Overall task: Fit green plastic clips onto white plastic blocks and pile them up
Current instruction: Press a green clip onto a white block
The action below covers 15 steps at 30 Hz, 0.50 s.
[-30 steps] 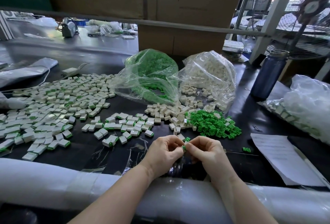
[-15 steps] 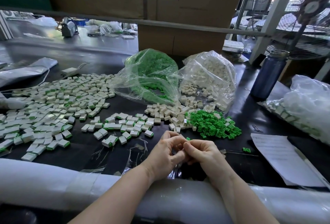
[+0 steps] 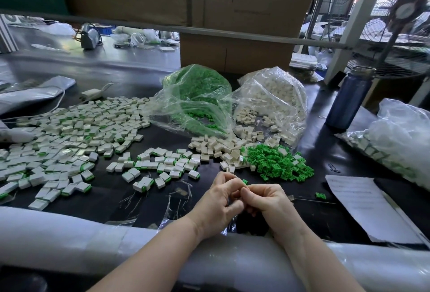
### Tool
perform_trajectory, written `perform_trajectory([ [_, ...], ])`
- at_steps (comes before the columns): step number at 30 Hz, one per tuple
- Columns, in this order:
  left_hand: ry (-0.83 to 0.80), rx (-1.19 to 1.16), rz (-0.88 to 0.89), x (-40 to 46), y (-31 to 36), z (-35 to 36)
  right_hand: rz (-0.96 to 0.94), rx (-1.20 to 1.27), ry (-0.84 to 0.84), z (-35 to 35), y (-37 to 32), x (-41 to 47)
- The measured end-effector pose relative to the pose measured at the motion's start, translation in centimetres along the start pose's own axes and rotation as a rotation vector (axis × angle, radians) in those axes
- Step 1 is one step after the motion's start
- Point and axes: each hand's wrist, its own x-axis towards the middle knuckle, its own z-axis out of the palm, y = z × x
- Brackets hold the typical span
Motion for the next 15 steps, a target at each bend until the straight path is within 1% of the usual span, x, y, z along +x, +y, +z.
perform_trajectory([
  [9,0.004,-0.009,-0.035,-0.03,0.09,-0.03,-0.007,0.039,0.007,0.08,-0.02,0.07],
  [13,0.041,-0.066,-0.043,-0.07,0.46,-0.15,-0.045,0.036,-0.012,0.32,-0.02,0.08],
  [15,0.066,-0.09,-0.04,-0.1,0.63,-0.36,-0.06,0.071,0.024,0.39,-0.08,0.14],
])
